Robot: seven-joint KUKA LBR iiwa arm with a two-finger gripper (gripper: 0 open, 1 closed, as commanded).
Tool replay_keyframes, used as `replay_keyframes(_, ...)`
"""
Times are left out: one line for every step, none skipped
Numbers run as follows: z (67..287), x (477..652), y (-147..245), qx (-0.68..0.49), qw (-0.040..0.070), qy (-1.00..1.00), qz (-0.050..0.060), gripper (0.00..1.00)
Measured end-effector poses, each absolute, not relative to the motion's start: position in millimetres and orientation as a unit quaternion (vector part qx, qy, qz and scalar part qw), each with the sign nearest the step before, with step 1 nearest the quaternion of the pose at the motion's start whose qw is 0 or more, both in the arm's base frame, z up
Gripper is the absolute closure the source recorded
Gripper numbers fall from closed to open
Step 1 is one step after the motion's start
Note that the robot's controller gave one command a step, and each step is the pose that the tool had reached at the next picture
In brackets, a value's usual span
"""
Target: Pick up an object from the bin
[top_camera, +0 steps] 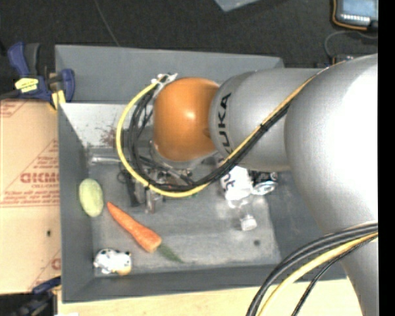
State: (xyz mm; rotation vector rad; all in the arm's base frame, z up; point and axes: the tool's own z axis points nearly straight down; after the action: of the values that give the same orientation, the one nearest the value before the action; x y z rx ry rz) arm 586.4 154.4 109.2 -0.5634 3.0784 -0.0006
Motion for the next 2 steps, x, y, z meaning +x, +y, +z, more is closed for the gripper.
replay_keyframes(140.8,602.5,140.9,-0.173,0.012,0.985,0.001,1.00)
replay_keyframes(140.7,602.5,141.0,-0.172,0.012,0.985,0.001,1.00)
